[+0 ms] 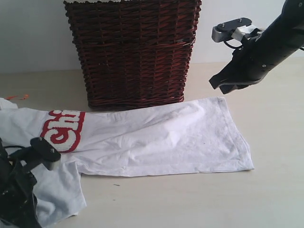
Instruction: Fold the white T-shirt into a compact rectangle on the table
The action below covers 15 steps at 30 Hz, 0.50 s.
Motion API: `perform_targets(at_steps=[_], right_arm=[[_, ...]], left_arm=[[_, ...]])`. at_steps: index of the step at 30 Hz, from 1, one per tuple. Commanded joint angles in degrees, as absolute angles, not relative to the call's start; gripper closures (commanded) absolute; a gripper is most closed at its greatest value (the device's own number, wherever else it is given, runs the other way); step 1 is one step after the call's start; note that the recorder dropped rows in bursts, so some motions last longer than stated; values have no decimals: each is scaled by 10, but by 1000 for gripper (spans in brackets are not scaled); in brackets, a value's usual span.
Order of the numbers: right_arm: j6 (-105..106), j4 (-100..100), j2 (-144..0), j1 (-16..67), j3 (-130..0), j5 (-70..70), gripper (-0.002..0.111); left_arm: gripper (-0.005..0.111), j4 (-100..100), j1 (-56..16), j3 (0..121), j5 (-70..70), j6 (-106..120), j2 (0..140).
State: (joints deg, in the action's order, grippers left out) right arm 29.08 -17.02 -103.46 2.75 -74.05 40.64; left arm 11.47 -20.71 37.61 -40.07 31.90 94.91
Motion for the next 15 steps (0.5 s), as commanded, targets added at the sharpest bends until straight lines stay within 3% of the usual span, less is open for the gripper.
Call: perform_targets(at_steps=[1,11,15], right_arm=[[296,-175,-1029,26,-746,402,108],[296,-182,-1029,26,-746,400,108],[296,-182,-1029,26,-746,400,108]], left_arm=[[107,95,-262,372,-454,284,979],[107,91,-320,353,-536,273,967],[107,82,-319,355,-471,272,909]])
